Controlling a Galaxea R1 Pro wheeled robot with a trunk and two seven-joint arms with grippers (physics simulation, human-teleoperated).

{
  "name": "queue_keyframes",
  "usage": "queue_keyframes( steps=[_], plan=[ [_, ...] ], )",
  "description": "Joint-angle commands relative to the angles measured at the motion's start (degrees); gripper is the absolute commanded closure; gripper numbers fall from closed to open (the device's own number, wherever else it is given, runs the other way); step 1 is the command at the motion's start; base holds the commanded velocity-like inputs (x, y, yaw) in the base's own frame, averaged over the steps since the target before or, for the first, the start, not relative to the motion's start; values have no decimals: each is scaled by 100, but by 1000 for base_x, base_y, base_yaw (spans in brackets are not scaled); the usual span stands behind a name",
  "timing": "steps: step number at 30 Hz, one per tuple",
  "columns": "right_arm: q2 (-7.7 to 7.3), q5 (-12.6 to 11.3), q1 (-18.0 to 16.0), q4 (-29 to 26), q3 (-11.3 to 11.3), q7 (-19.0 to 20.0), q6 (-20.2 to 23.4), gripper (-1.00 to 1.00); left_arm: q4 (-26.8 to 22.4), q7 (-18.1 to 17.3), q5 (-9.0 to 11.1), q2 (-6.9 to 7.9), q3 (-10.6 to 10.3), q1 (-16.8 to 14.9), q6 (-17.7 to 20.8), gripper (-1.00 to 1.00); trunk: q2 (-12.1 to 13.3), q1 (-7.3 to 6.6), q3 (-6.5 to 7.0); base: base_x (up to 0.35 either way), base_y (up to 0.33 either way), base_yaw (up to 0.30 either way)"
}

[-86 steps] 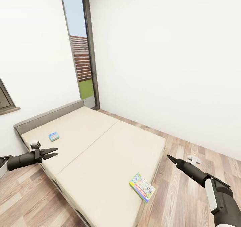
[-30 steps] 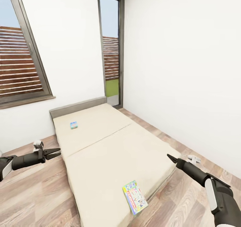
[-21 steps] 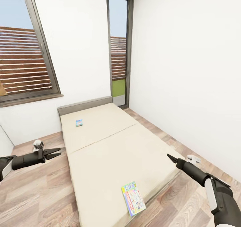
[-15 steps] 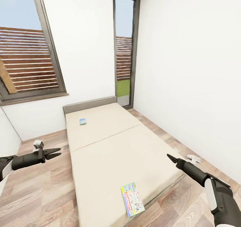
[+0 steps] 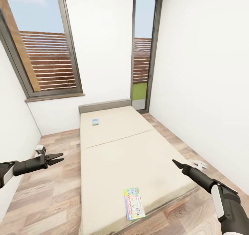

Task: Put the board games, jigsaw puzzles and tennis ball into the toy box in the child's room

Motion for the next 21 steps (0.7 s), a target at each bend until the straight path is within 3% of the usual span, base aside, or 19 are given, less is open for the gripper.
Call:
queue_keyframes(
  steps=[1, 11, 21],
  plan=[
    [-1, -47, -4, 0, -8, 6, 46, -100, 2, -28, -36, -8, 24, -9, 61, -100, -13, 2, -13, -119, -308, 292],
    [-1, -39, -4, 3, -7, 6, 43, -100, 2, -28, -34, -27, 21, -9, 62, -100, -13, 2, -13, -169, -281, 292],
    [5, -38, -4, 4, -7, 1, 43, -100, 2, -28, -34, -36, 24, -9, 62, -100, -13, 2, -13, -255, -183, 292]
  ],
)
